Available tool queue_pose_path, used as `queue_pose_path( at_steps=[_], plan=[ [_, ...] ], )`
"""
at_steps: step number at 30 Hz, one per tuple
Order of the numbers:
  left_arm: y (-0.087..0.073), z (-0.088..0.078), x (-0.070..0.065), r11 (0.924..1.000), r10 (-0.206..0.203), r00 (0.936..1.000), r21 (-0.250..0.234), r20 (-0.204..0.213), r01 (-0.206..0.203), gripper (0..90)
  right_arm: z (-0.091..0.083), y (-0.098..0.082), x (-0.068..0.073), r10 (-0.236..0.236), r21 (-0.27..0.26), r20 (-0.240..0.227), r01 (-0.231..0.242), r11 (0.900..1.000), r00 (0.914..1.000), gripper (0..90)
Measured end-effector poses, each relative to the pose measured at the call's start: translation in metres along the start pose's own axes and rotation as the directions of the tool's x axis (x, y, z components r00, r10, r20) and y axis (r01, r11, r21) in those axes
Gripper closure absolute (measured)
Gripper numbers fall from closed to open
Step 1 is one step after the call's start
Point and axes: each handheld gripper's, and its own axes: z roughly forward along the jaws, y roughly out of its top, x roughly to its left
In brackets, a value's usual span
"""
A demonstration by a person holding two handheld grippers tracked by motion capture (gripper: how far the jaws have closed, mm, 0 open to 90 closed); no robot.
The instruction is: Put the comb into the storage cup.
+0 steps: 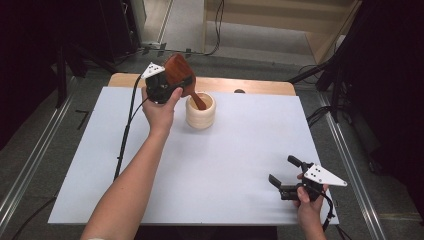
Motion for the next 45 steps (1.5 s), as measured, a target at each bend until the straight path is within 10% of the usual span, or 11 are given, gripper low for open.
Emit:
queue_pose_path(
  at_steps=[45],
  plan=[
    [-0.033, 0.028, -0.004, 0.9963, -0.038, 0.9991, 0.077, -0.022, 0.039, 54.7, 0.000, 0.000, -0.001, 0.003, -0.008, -0.013, -0.003, 1.000, 0.9999, 0.0]
  ],
)
